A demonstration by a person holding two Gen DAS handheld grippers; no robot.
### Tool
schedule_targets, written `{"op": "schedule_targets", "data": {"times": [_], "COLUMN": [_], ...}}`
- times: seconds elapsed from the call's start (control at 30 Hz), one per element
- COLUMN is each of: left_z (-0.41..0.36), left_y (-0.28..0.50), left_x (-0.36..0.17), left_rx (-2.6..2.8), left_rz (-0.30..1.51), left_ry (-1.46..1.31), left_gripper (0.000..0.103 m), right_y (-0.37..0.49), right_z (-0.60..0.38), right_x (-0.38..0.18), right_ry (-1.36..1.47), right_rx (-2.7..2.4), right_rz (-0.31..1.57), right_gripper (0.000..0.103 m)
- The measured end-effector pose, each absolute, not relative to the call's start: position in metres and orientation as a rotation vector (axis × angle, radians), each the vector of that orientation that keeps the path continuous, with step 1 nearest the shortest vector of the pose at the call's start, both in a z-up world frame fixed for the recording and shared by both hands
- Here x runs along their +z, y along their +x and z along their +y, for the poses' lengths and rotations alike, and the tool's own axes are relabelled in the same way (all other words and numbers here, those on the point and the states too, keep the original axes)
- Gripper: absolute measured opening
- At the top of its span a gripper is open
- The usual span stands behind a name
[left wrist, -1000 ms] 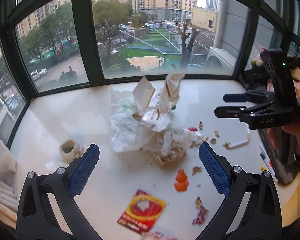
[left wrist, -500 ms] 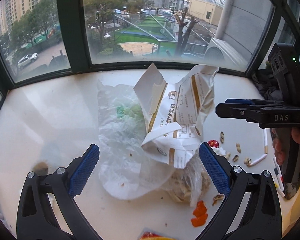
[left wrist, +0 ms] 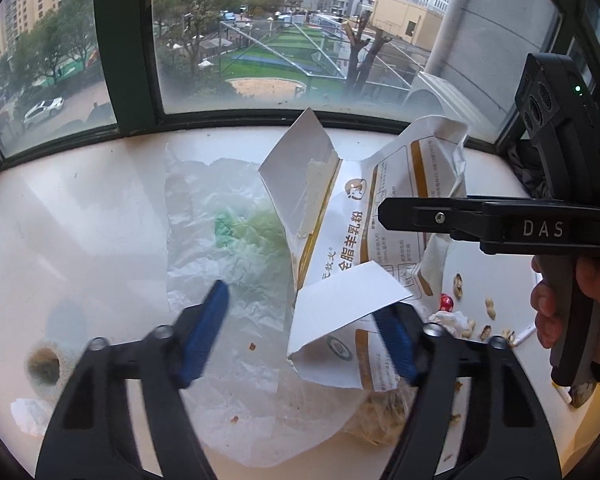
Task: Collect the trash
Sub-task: 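Close the left gripper on the snack box while the right grips white paper, then carry the snack box and white paper in both grippers over the bin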
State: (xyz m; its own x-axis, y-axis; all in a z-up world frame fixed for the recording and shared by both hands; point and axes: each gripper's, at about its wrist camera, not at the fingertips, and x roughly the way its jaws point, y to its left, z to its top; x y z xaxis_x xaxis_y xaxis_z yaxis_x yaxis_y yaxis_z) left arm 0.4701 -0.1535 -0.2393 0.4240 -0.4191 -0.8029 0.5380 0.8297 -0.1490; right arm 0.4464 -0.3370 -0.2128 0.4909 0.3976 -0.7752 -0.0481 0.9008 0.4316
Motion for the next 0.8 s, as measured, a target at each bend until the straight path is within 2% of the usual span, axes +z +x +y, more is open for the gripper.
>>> {"op": "schedule_targets", "data": {"times": [0.03, 0.07, 0.13, 0.2, 0.57, 0.8], "left_z": [-0.154, -0.155, -0.157, -0.159, -0.156, -0.148], "left_y": [0.471, 0.471, 0.47, 0.467, 0.443, 0.405], "left_x": [-0.241, -0.243, -0.245, -0.245, -0.207, -0.166], "left_rx": [-0.603, -0.603, -0.608, -0.614, -0.613, -0.587], "left_rz": [0.969, 0.976, 0.977, 0.971, 0.912, 0.868], "left_ry": [0.137, 0.141, 0.152, 0.16, 0.149, 0.146], "left_gripper": [0.051, 0.046, 0.016, 0.009, 0.005, 0.005], "right_y": [0.449, 0.448, 0.446, 0.442, 0.423, 0.393], "right_z": [-0.336, -0.335, -0.336, -0.336, -0.332, -0.322], "right_x": [-0.214, -0.213, -0.211, -0.207, -0.176, -0.134], "right_ry": [0.378, 0.366, 0.36, 0.35, 0.33, 0.31], "right_rx": [0.288, 0.286, 0.292, 0.298, 0.325, 0.373], "right_rz": [1.031, 1.031, 1.024, 1.01, 0.954, 0.903], "right_gripper": [0.041, 0.023, 0.021, 0.019, 0.017, 0.017]}}
